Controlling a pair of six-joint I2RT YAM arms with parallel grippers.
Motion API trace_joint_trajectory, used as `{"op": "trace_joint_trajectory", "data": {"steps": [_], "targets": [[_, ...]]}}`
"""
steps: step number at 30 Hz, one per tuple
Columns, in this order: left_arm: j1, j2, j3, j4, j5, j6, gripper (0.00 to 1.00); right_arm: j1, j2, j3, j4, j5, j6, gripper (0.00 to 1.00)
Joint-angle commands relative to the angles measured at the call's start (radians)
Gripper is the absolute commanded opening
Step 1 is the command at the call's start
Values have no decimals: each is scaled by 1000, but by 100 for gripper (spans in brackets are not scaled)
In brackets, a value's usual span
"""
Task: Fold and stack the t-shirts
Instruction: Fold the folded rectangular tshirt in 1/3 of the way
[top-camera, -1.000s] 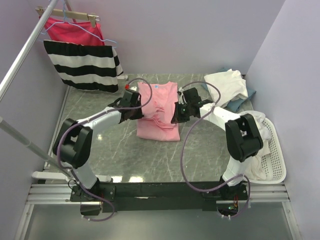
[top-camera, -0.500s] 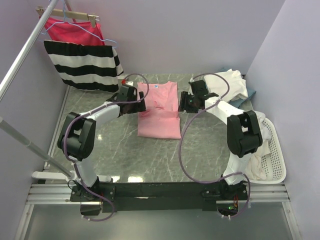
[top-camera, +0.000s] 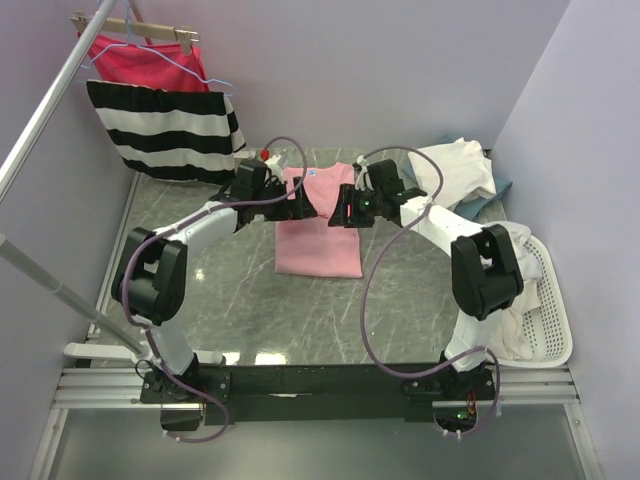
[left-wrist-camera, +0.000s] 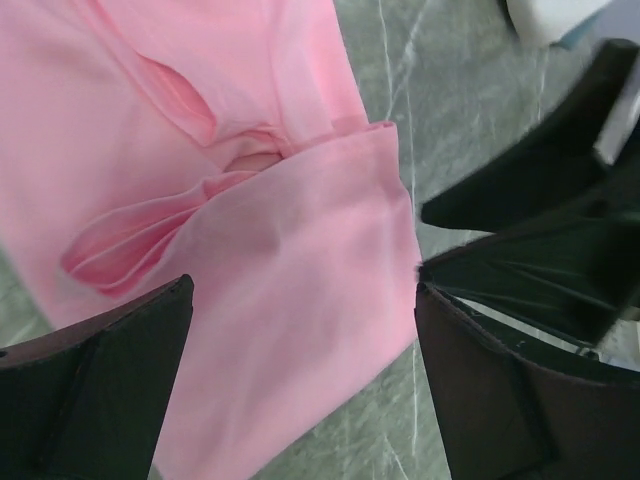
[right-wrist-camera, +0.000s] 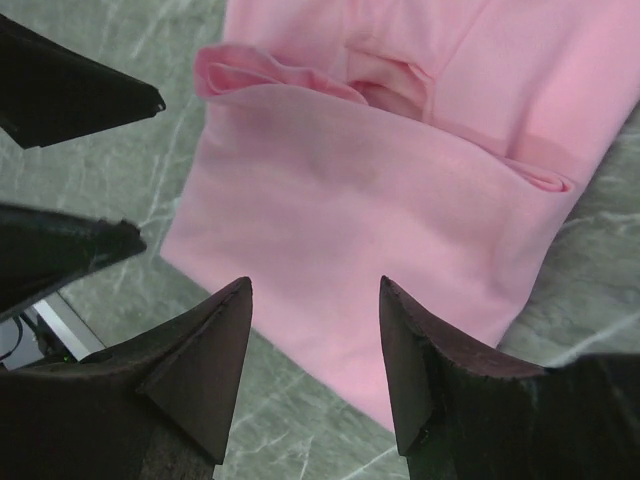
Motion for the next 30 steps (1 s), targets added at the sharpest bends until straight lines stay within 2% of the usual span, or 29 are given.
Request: {"op": "trace_joint_trajectory", "data": {"steps": [1, 5, 13, 17, 23, 27, 30], "targets": [[-3, 97, -15, 98, 139, -19, 97, -5, 100, 31, 57, -58, 29, 60], [1, 161, -20, 132, 101, 1, 95, -8, 185, 65, 16, -21, 18, 59], [7, 165, -76, 52, -204, 50, 96, -12, 220, 22, -41, 107, -14, 59], [12, 106, -115, 92, -246, 58, 96, -15, 148, -49, 55, 39, -17, 60], [13, -109, -110, 109, -329, 75, 100, -17, -13, -121, 193, -1, -23, 62], [20, -126, -96, -20, -352, 75, 100, -21, -100, -130, 168, 37, -32, 64], [20, -131, -180, -37, -300, 46, 100, -32, -128, -132, 90, 76, -42, 65]]}}
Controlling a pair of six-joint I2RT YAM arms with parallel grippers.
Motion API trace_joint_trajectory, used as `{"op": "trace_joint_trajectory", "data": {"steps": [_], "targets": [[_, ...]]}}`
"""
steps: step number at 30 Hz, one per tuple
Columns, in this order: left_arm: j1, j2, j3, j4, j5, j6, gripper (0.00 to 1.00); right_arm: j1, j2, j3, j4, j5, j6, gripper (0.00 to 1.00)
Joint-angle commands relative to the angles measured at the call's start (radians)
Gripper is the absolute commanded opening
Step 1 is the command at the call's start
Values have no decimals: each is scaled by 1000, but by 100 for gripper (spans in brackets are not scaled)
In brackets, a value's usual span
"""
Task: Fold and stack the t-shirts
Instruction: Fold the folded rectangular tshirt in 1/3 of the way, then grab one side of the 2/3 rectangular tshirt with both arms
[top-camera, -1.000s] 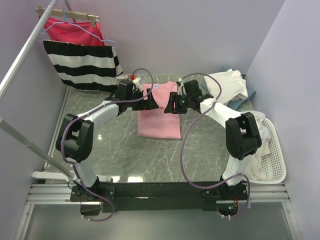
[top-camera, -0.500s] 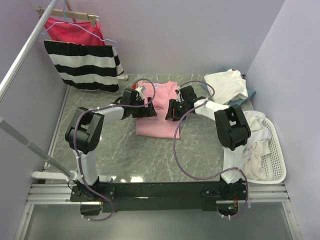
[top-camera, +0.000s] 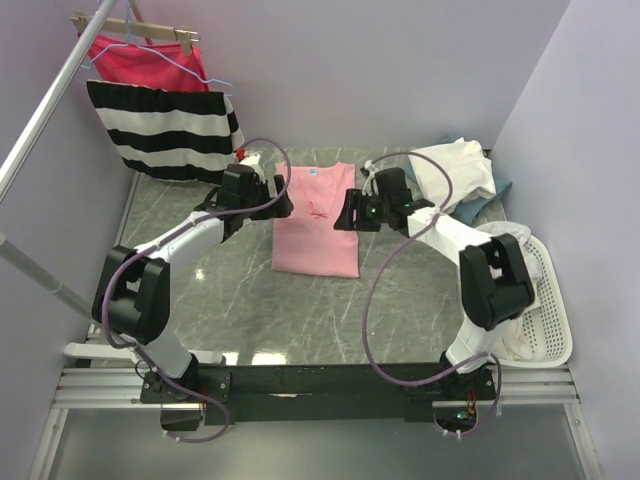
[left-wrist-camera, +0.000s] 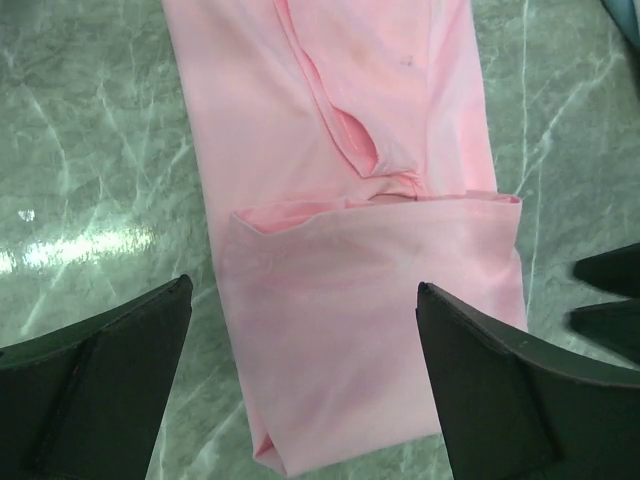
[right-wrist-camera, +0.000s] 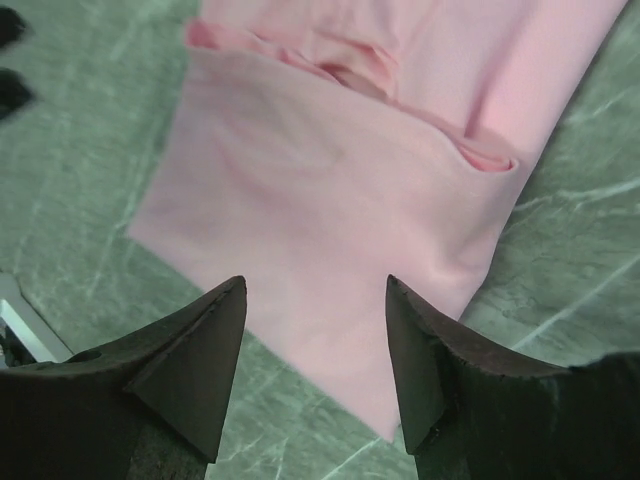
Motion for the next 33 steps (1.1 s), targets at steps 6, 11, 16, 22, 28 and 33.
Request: {"op": "trace_joint_trajectory", "data": {"steps": [6, 11, 16, 22, 28, 33], "targets": [[3, -73, -289, 52, 105, -64, 99, -59, -140, -123, -59, 71, -26, 65], [3, -127, -381, 130, 111, -85, 99, -86, -196, -247, -29, 28, -6, 65], [4, -135, -427, 141, 137, -88, 99, -104, -193, -318, 3, -44, 17, 65], [7, -147, -510, 188, 191, -120, 98, -103, -128, -356, 85, -137, 88, 65], [17, -92, -556, 292, 281, -163, 78, -104, -36, -343, 119, -185, 131, 65], [17, -50, -599, 349, 341, -200, 61, -95, 17, -337, 134, -208, 152, 65]]}}
